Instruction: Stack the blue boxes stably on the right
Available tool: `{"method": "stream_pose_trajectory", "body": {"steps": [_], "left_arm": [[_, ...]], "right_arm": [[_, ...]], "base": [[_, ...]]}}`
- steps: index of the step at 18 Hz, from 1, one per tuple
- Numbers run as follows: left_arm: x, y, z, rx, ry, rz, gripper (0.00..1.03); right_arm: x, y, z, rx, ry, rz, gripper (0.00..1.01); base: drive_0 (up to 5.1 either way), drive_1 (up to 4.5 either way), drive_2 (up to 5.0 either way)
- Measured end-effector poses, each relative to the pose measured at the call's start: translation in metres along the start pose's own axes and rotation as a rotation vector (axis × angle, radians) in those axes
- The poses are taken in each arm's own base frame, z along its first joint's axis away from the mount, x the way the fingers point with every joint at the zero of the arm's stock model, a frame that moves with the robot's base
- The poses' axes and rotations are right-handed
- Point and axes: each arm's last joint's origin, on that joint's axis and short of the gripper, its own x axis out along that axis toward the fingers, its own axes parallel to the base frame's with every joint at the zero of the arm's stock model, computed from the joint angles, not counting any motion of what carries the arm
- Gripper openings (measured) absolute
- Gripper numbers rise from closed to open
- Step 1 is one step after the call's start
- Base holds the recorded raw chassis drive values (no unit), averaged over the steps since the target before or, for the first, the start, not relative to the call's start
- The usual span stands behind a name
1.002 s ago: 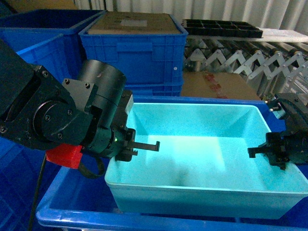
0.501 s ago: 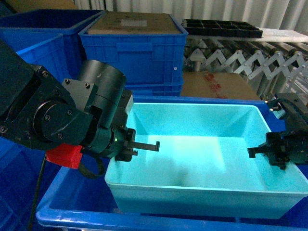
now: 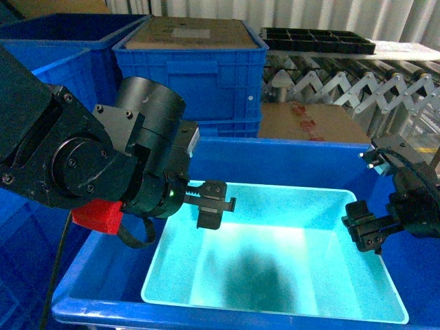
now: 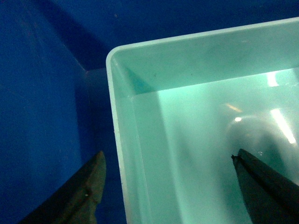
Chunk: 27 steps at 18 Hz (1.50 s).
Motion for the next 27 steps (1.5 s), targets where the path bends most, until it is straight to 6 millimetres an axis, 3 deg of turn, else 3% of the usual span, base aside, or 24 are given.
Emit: {"method": "stream_pose_trajectory", "body": {"steps": [1, 2, 6, 9, 12, 14, 17, 18, 21, 26, 27], "left_arm": [[0.000, 0.000, 0.000, 0.000, 0.000, 0.001, 0.88], [0.000, 0.000, 0.000, 0.000, 0.001, 0.001, 0.99], [-0.002, 0.000, 0.004, -0.001, -0.011, -0.013, 0.98], [-0.022, 0.004, 0.036, -0.023, -0.112, -0.044, 0.98], [-0.068, 0.017, 0.075, -0.055, -0.272, -0.065, 0.98], [-0.105, 0.034, 0.076, -0.071, -0.319, -0.061, 0.98], [-0.190, 0.069, 0.070, -0.075, -0.446, -0.042, 0.98], [-0.218, 0.066, 0.066, -0.054, -0.515, -0.064, 0.98], [-0.265, 0.059, 0.047, -0.050, -0.569, -0.117, 0.98], [-0.284, 0.062, 0.024, -0.103, -0.548, -0.103, 0.98], [-0.294, 0.064, 0.010, -0.137, -0.528, -0.086, 0.98]], "right_arm": [[0.000, 0.000, 0.000, -0.004, -0.001, 0.001, 0.97], [0.000, 0.000, 0.000, -0.004, -0.001, 0.002, 0.99], [0.000, 0.000, 0.003, -0.006, -0.025, 0.011, 0.98], [-0.013, -0.005, 0.032, 0.004, -0.140, 0.019, 0.98], [-0.054, -0.013, 0.080, 0.008, -0.304, 0.016, 0.98], [-0.083, -0.023, 0.095, 0.013, -0.358, 0.009, 0.98], [-0.170, -0.029, 0.114, 0.028, -0.584, -0.007, 0.98], [-0.198, -0.026, 0.113, 0.039, -0.649, -0.016, 0.98], [-0.247, -0.021, 0.094, 0.083, -0.705, -0.033, 0.98], [-0.269, -0.017, 0.077, 0.106, -0.716, -0.059, 0.98], [-0.282, -0.010, 0.063, 0.130, -0.698, -0.059, 0.98]], "base": [[0.0, 0.00, 0.0], [0.0, 0.00, 0.0], [0.0, 0.00, 0.0], [0.0, 0.00, 0.0], [0.0, 0.00, 0.0], [0.0, 0.00, 0.0], [0.0, 0.00, 0.0], [0.0, 0.00, 0.0], [0.0, 0.00, 0.0], [0.0, 0.00, 0.0], [0.0, 0.00, 0.0]]}}
